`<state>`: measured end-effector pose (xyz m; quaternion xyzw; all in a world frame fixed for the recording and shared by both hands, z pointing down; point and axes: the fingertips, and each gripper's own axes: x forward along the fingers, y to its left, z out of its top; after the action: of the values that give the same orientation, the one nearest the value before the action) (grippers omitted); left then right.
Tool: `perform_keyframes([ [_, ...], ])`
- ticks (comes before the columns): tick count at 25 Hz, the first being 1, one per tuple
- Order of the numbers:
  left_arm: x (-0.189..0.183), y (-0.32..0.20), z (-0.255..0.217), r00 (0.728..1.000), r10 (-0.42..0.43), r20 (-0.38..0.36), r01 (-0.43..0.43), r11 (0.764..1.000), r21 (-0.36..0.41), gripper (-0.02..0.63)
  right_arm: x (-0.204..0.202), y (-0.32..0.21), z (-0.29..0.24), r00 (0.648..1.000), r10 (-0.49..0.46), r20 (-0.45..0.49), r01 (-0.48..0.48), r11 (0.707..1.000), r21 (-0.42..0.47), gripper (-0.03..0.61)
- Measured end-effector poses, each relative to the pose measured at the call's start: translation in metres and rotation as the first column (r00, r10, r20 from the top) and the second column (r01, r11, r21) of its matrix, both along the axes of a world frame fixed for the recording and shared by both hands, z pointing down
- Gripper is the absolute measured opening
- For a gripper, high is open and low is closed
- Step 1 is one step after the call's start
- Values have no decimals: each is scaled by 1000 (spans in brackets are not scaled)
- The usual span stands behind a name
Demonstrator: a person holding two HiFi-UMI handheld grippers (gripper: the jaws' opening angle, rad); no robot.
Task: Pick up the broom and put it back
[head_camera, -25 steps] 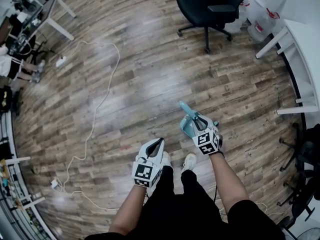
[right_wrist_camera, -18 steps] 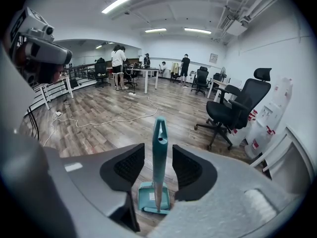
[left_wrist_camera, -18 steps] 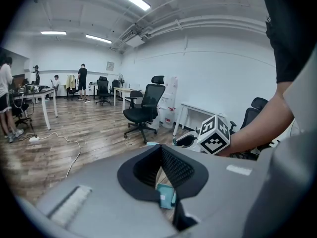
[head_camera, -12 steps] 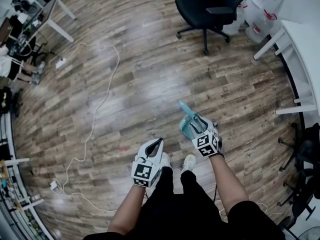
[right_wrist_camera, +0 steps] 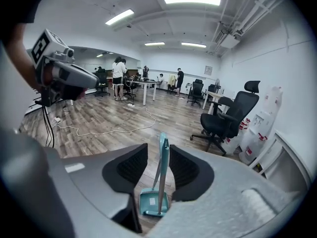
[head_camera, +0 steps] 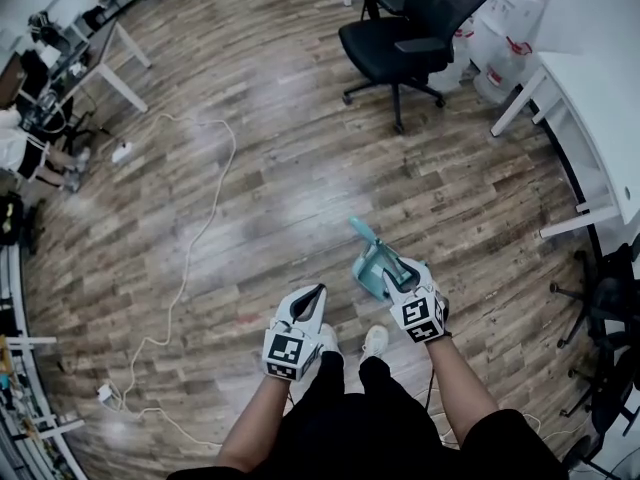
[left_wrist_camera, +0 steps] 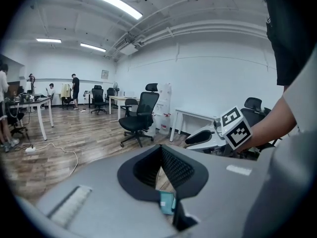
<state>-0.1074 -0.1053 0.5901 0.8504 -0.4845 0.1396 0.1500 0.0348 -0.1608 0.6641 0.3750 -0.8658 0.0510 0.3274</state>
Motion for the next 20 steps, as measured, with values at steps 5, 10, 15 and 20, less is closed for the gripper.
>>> perform_keyframes([
  [5, 8, 7, -17, 1000, 25, -14, -24, 999, 36, 20, -1, 18, -49, 998, 10, 60, -15, 997, 75, 96],
  [10, 19, 5, -37, 998, 53, -17, -52, 995, 87, 20, -3, 26, -105, 991, 26, 131, -49, 984, 173, 24],
  [15, 28, -1, -73, 997, 71, -40, -63, 983, 174, 20, -12, 33, -146, 972, -8, 234, -47, 973, 227, 3],
  [20, 36, -7, -107, 993, 107, -51, -91, 962, 256, 19, -11, 35, -198, 954, -14, 300, -85, 946, 314, 3],
])
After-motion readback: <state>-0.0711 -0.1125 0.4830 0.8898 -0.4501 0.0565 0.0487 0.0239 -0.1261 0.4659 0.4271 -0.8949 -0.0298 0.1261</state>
